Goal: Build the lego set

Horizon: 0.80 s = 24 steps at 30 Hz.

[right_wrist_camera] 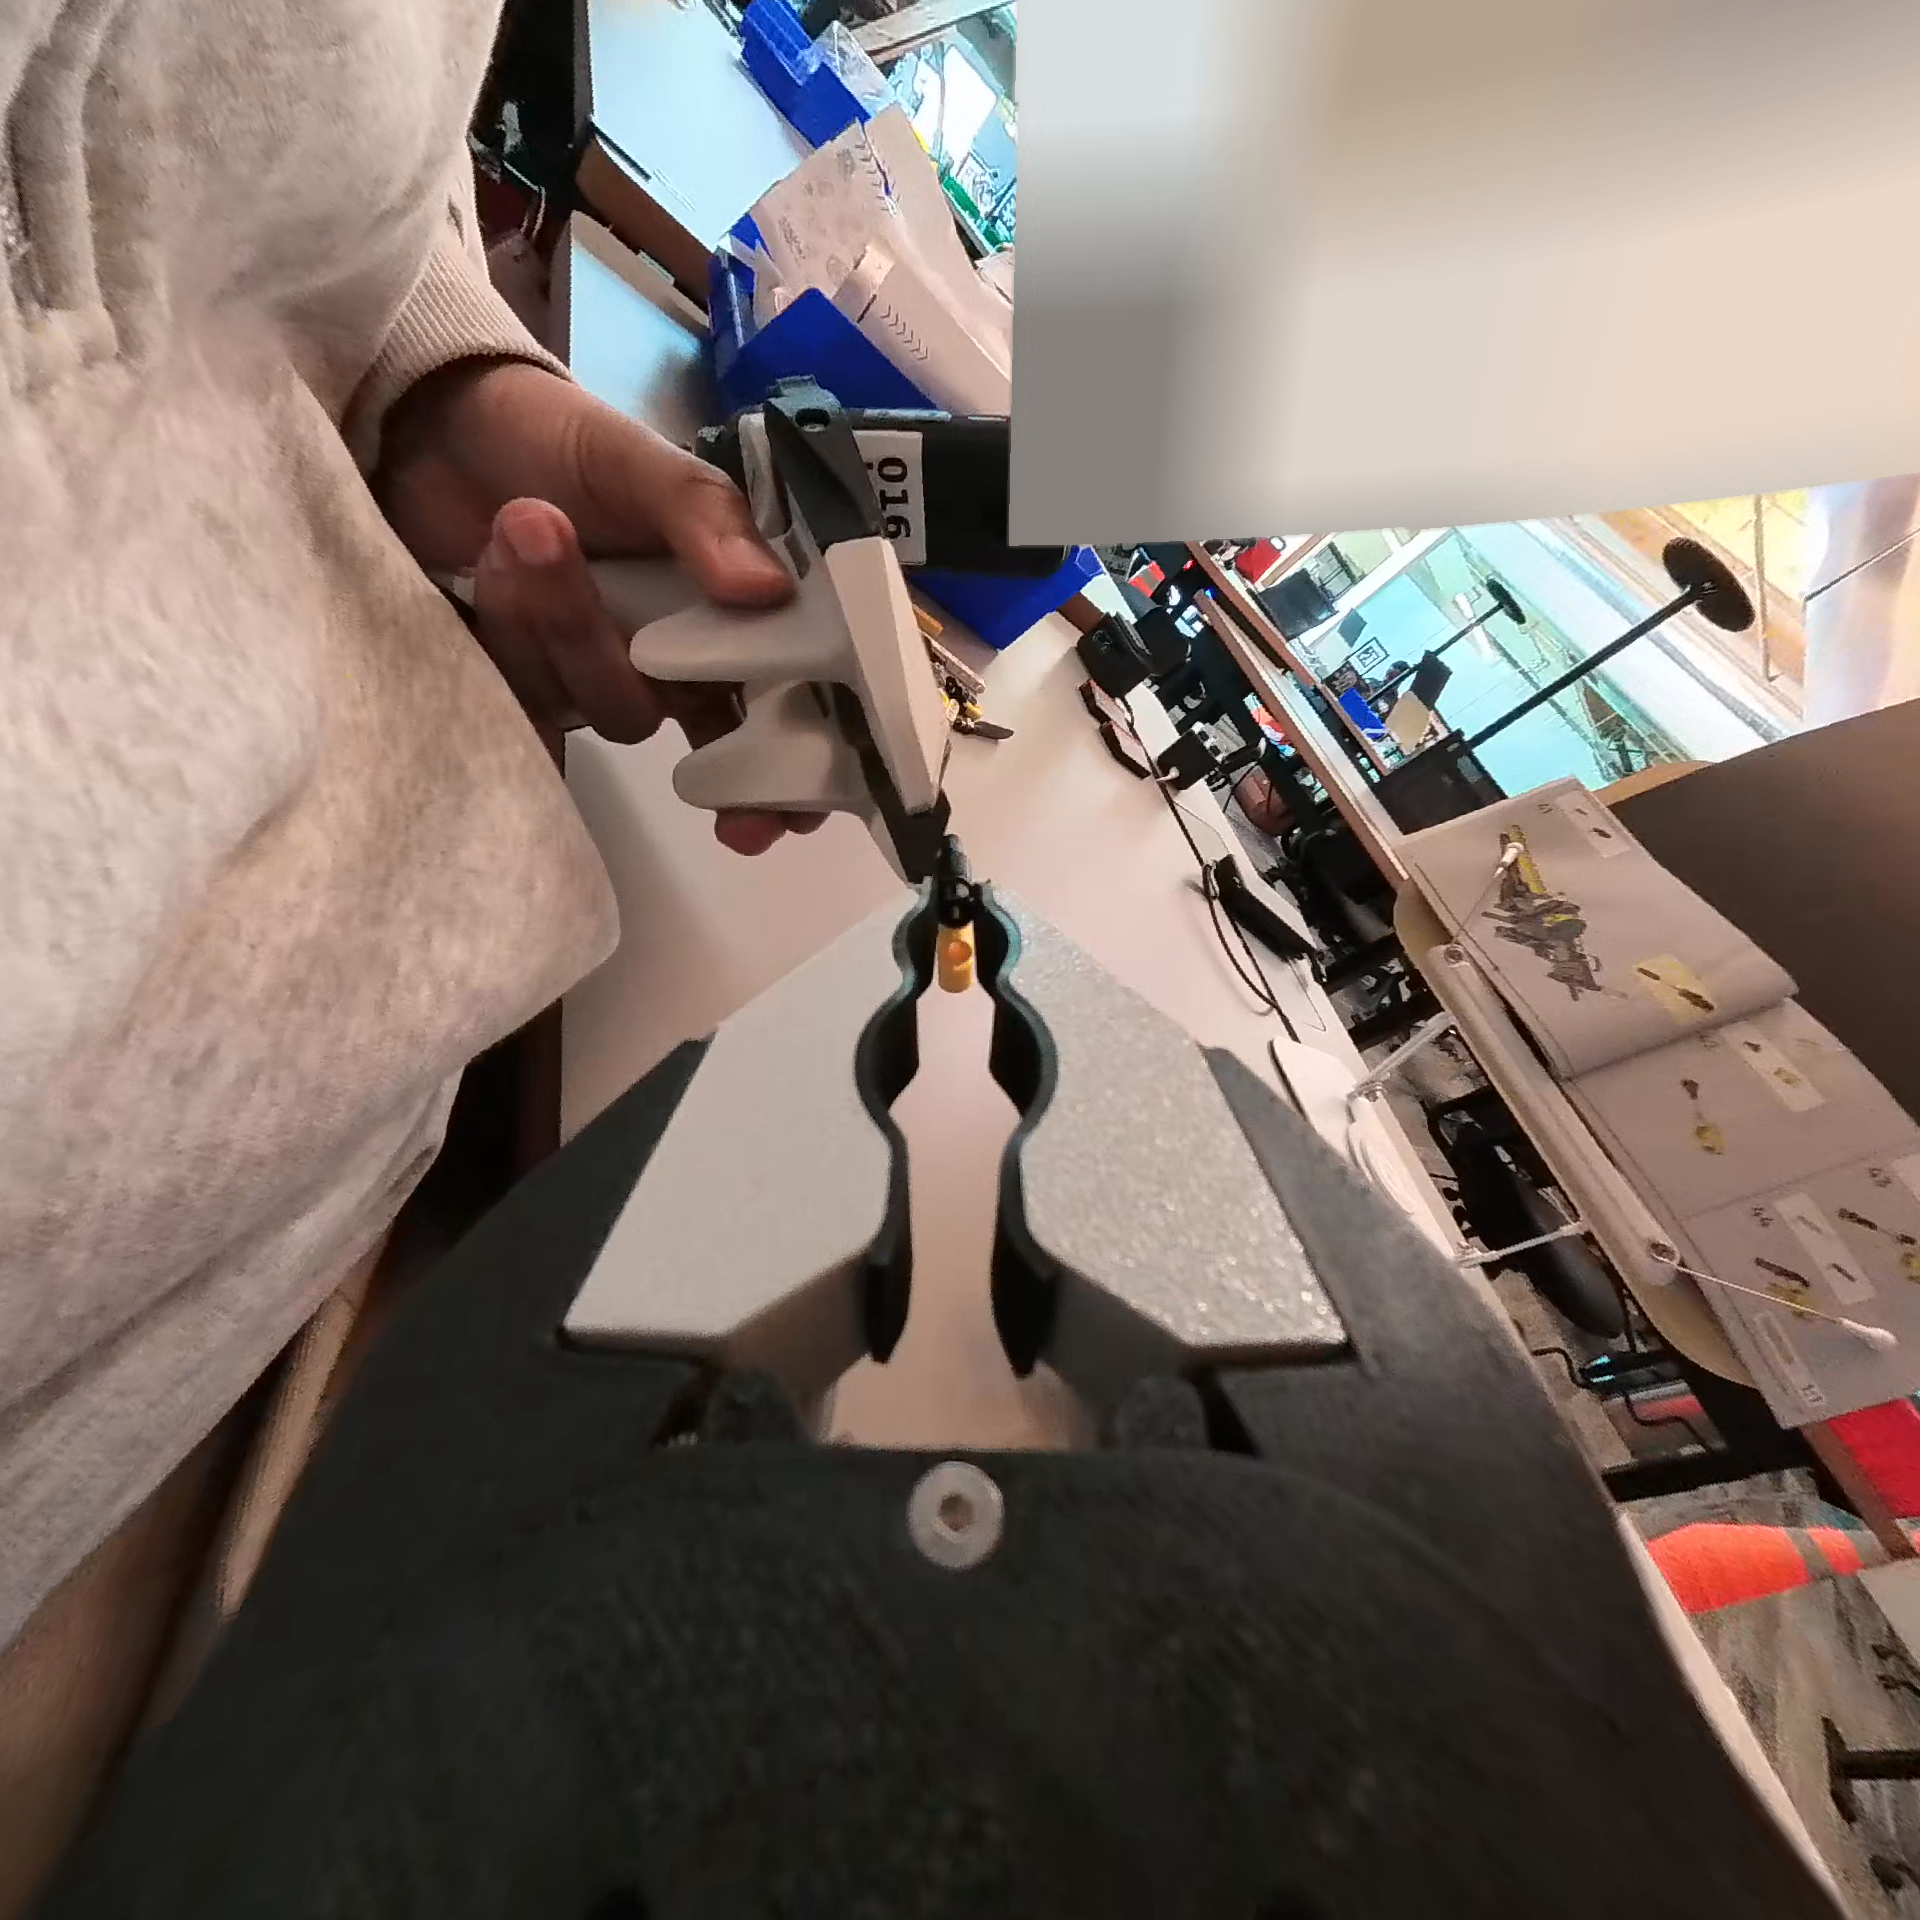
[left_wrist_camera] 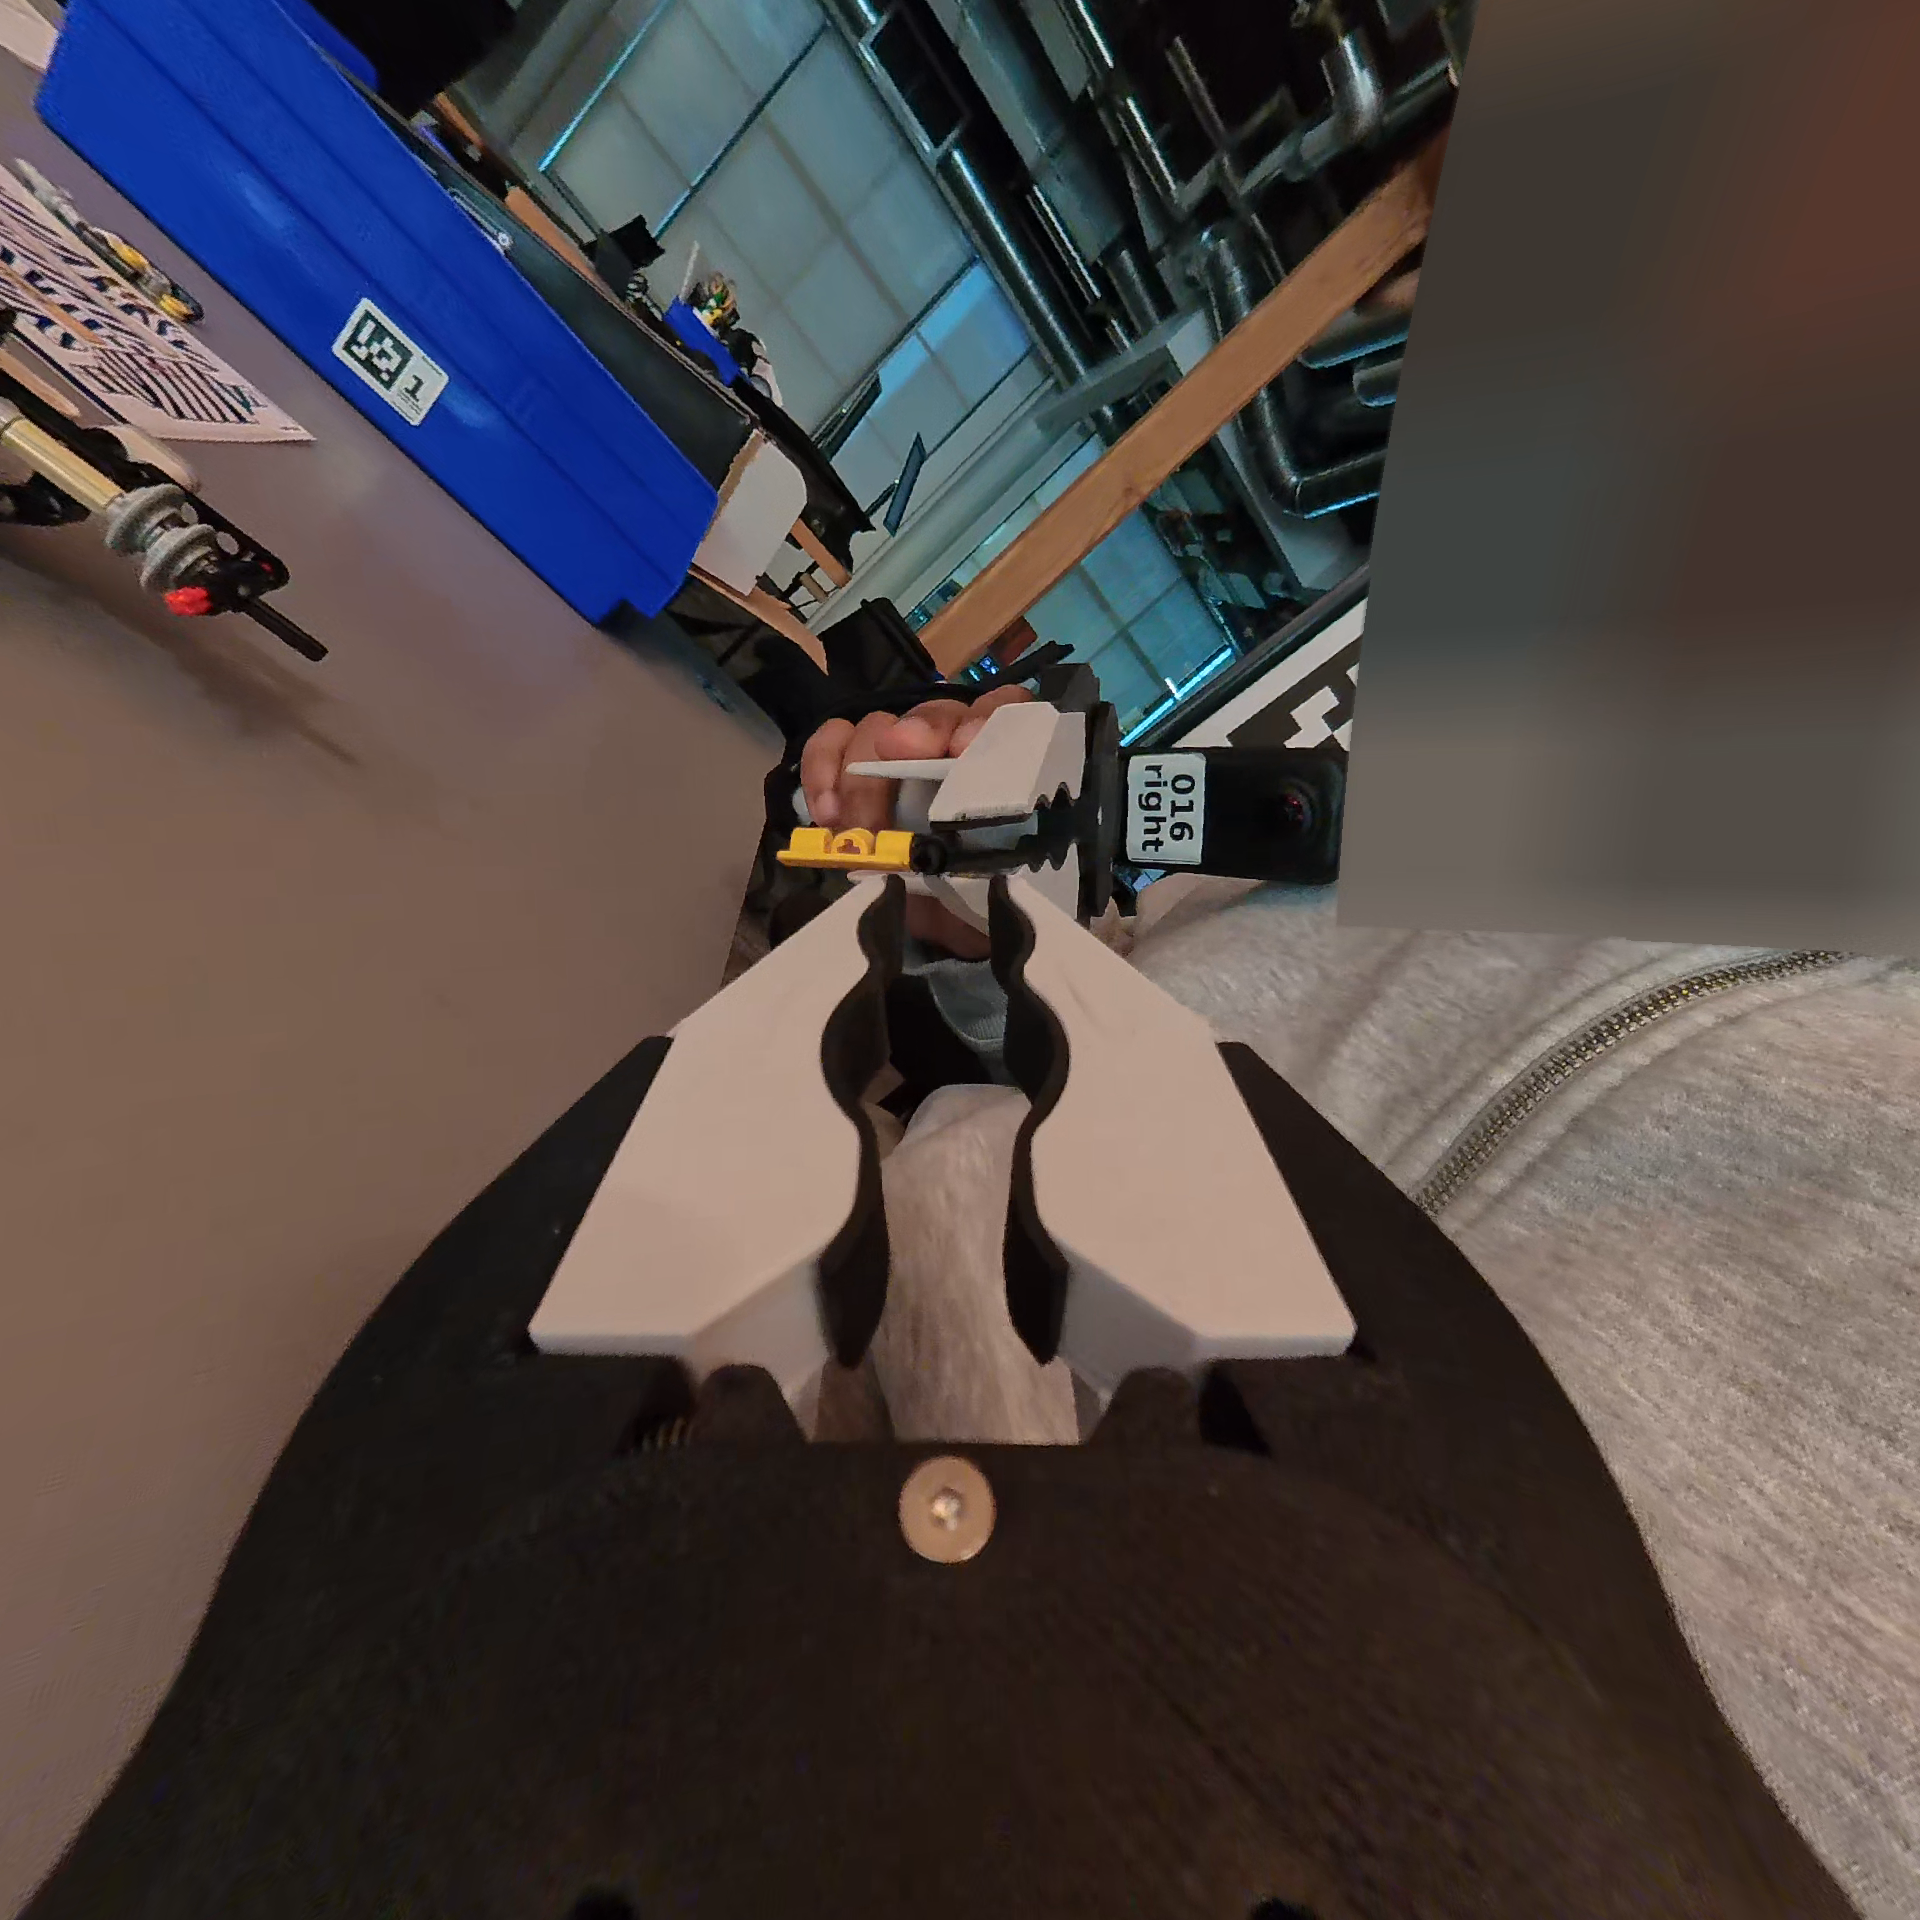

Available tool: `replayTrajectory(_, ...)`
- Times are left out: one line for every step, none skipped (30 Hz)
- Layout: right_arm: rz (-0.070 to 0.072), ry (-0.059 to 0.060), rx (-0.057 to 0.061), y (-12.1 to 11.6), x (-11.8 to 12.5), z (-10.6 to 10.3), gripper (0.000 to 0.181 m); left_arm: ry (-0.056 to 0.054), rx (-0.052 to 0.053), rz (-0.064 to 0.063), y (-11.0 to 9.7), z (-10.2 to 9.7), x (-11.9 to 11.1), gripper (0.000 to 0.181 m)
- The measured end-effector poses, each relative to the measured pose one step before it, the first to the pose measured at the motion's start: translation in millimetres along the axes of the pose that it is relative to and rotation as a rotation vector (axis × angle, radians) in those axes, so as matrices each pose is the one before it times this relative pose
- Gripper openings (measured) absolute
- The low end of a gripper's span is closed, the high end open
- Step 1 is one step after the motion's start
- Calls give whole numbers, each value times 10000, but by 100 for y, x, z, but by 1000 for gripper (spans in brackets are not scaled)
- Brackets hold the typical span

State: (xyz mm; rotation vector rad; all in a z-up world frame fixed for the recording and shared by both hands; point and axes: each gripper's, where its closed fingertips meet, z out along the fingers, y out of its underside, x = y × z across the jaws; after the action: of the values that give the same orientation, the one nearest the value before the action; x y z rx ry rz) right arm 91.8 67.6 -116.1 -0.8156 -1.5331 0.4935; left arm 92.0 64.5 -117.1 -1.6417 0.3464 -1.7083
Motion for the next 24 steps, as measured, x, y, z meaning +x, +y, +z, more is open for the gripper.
replayTrajectory(-39, 22, -2, 29, -4, -8, 5, -10, 4, 4, -17, 18, -29, 13)
replayTrajectory(-57, 26, -16, 58, -28, 14, 5, -5, 1, -18, -2, 17, -64, 13)
replayTrajectory(-75, 45, -20, 73, -18, 33, 5, -1, 16, -45, -17, 10, -98, 14)
replayTrajectory(-63, 46, -26, 117, -25, 57, 5, -8, 34, -64, -45, -12, -169, 15)
replayTrajectory(-29, 43, -40, 184, -10, 89, 5, -32, 48, -65, -71, -30, -241, 17)
replayTrajectory(9, 67, -50, 254, 45, 117, 5, -57, 87, -27, -162, -86, -302, 18)
replayTrajectory(63, 135, -83, 373, 178, 175, 5, -98, 106, 29, -210, -129, -390, 19)
replayTrajectory(118, 230, -144, 540, 344, 238, 5, -178, 92, 98, -243, -154, -538, 20)
replayTrajectory(180, 305, -174, 615, 495, 291, 5, -237, 79, 169, -284, -167, -616, 21)
replayTrajectory(256, 319, -164, 566, 550, 336, 5, -273, 70, 204, -320, -170, -647, 21)
replayTrajectory(307, 300, -154, 497, 561, 381, 5, -243, 40, 210, -326, -171, -531, 22)
replayTrajectory(290, 261, -185, 443, 534, 399, 5, -231, 15, 201, -315, -159, -447, 23)
replayTrajectory(224, 224, -243, 434, 486, 405, 5, -220, -5, 219, -284, -137, -387, 24)
replayTrajectory(161, 196, -281, 400, 429, 372, 5, -212, -41, 271, -219, -106, -339, 24)
replayTrajectory(113, 159, -277, 373, 341, 342, 5, -233, -79, 329, -119, -56, -354, 25)
replayTrajectory(97, 118, -245, 355, 232, 301, 5, -263, -86, 383, -16, -13, -389, 26)
replayTrajectory(120, 65, -240, 364, 143, 310, 5, -308, -84, 393, 77, 8, -457, 26)
replayTrajectory(147, 11, -225, 374, 33, 302, 6, -307, -65, 339, 131, 31, -415, 26)
replayTrajectory(174, -33, -137, 237, -40, 276, 6, -215, -10, 172, 46, 13, -213, 27)
replayTrajectory(205, -98, -24, 68, -148, 213, 6, -16, 32, 102, -35, -23, 95, 27)
replayTrajectory(203, -161, 61, -70, -275, 165, 6, -97, 39, 75, -30, -32, -49, 27)
replayTrajectory(135, -182, 104, -90, -358, 103, 6, -83, 36, 24, -46, -31, -77, 27)
replayTrajectory(20, -170, 97, -34, -395, 83, 6, -72, 19, -26, -17, -11, -107, 27)
replayTrajectory(-83, -128, 26, 122, -361, 60, 6, -71, 2, -57, 0, 3, -147, 27)
